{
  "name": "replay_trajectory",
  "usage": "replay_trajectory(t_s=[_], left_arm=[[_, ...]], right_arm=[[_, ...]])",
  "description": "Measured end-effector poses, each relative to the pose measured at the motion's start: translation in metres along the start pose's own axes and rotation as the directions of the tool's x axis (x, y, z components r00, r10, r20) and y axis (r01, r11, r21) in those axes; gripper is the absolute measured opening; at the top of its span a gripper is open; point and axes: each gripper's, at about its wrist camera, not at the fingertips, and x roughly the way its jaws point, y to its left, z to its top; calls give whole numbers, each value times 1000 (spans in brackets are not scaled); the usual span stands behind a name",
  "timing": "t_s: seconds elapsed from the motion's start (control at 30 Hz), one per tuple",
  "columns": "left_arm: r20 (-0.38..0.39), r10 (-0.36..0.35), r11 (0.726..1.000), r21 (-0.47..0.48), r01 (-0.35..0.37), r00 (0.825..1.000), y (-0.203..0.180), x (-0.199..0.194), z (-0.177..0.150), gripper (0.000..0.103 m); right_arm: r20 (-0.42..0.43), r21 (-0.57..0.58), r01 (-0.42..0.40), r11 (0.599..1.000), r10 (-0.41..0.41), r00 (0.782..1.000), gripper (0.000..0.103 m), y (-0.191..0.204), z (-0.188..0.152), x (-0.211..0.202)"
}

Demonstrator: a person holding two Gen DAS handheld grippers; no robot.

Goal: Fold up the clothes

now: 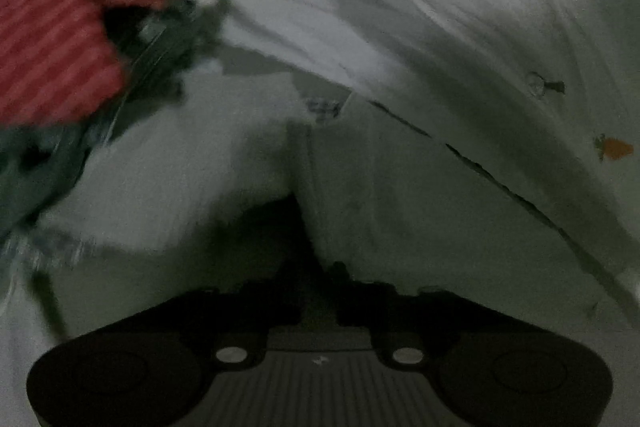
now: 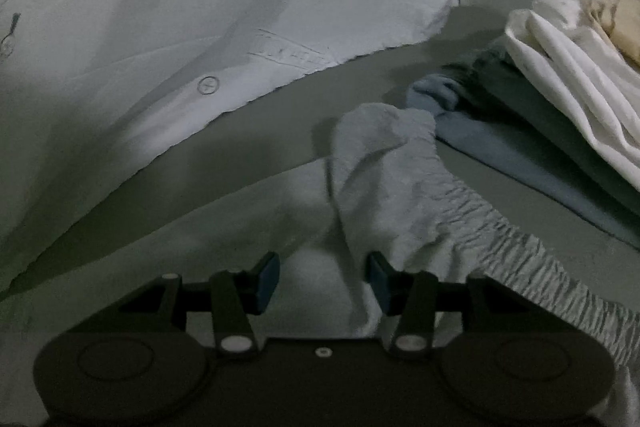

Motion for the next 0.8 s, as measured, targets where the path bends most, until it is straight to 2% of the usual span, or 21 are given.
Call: replay_trajectory(t_s=[0.23,0.33,0.4,0.47,0.5,0.57,0.63,0.67,0.8], left_arm=[[97,18,988,153,-33,995,15,34,27,10],[146,93,957,260,-128,985,27,42,38,12],[155,143,954,243,-178,978,49,51,55,11],[140,153,964,197,-179,978,77,61,79,9],[137,148,960,219,-176,979,81,65,84,9],[140,152,933,306,-188,979,74,69,84,8],[161,155,876,434,-211,975,58,66,71,10],[159,149,876,437,-205,976,55,62,67,10],[106,116,953,268,-141,988,59,42,67,21]], right_arm=[[7,-61,59,996,-59,998,50,31,-19,-21],[3,-74,79,994,-79,997,50,48,-30,-27],[1,-85,88,993,-88,996,50,62,-37,-28],[-1,-98,87,991,-88,996,50,75,-43,-27],[-3,-105,85,991,-86,996,50,82,-45,-26],[-8,-118,74,990,-76,997,50,96,-51,-24],[-19,-137,54,989,-58,998,50,106,-55,-18],[-25,-147,44,988,-48,999,50,111,-57,-15],[-13,-163,28,986,-30,999,51,115,-49,-8]])
